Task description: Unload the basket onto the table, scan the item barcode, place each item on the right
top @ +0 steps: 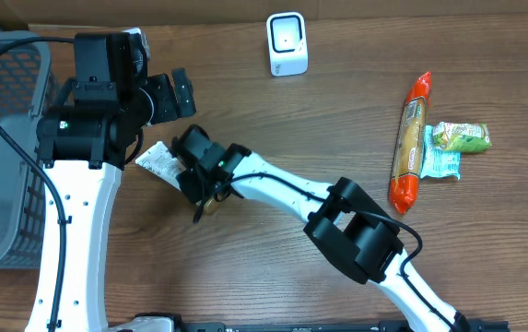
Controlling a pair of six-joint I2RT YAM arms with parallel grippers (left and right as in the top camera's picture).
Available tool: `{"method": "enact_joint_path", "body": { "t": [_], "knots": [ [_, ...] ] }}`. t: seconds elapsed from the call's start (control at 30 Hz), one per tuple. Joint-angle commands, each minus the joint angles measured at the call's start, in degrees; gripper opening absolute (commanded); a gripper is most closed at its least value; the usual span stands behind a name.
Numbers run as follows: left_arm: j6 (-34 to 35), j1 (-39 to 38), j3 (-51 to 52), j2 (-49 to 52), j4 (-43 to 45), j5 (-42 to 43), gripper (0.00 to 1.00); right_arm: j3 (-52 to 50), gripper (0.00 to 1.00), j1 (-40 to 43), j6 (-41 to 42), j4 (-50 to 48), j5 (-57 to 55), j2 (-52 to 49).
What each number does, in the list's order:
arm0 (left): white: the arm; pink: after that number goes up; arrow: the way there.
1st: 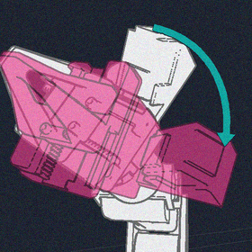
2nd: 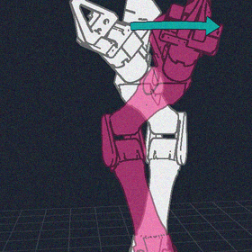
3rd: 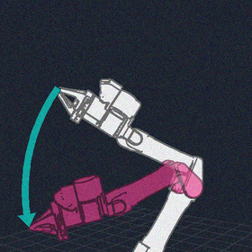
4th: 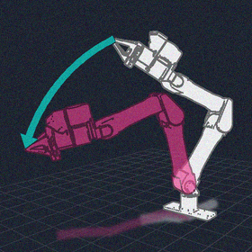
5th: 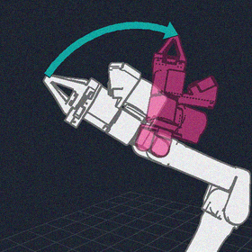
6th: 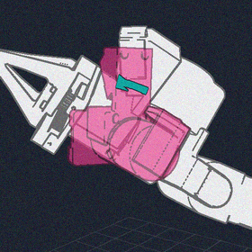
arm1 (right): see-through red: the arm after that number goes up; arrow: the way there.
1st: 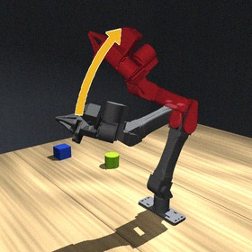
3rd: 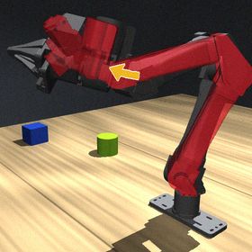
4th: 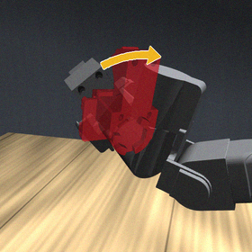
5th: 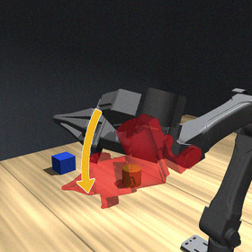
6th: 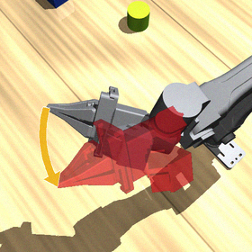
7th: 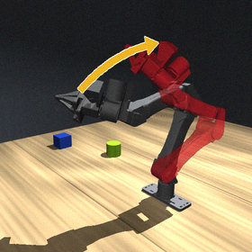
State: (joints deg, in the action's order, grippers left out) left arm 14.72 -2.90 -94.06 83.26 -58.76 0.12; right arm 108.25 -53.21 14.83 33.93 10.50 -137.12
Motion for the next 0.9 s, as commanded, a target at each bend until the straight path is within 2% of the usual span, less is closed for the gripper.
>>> {"method": "enact_joint_path", "body": {
  "t": [0.0,0.07,0.17,0.43,0.57,0.7,0.87],
  "knots": [
    [0.7,-0.1,-0.5,0.0,0.1,-0.7,1.00,4.1,0.31,2.4,0.6,3.4,4.0,0.0],
    [0.7,-0.1,-0.5,0.0,0.1,-0.7,1.00,6.1,0.22,3.5,0.5,6.7,4.2,0.0],
    [0.7,-0.1,-0.5,0.0,0.1,-0.7,0.99,8.7,0.17,5.3,-0.3,12.0,4.2,0.1],
    [0.7,-0.1,-0.5,0.0,0.1,-0.7,1.00,12.7,0.16,12.5,-0.3,26.8,4.1,0.1],
    [0.7,-0.1,-0.5,0.0,0.1,-0.7,0.99,12.7,0.12,17.4,-0.3,33.9,2.1,0.1],
    [0.7,-0.1,-0.5,0.0,0.1,-0.7,1.00,12.7,0.13,22.2,-0.3,39.5,-4.9,0.1],
    [0.7,-0.1,-0.5,0.0,0.1,-0.7,1.00,12.7,0.24,24.9,-0.3,43.0,-7.2,0.1]
  ]
}}
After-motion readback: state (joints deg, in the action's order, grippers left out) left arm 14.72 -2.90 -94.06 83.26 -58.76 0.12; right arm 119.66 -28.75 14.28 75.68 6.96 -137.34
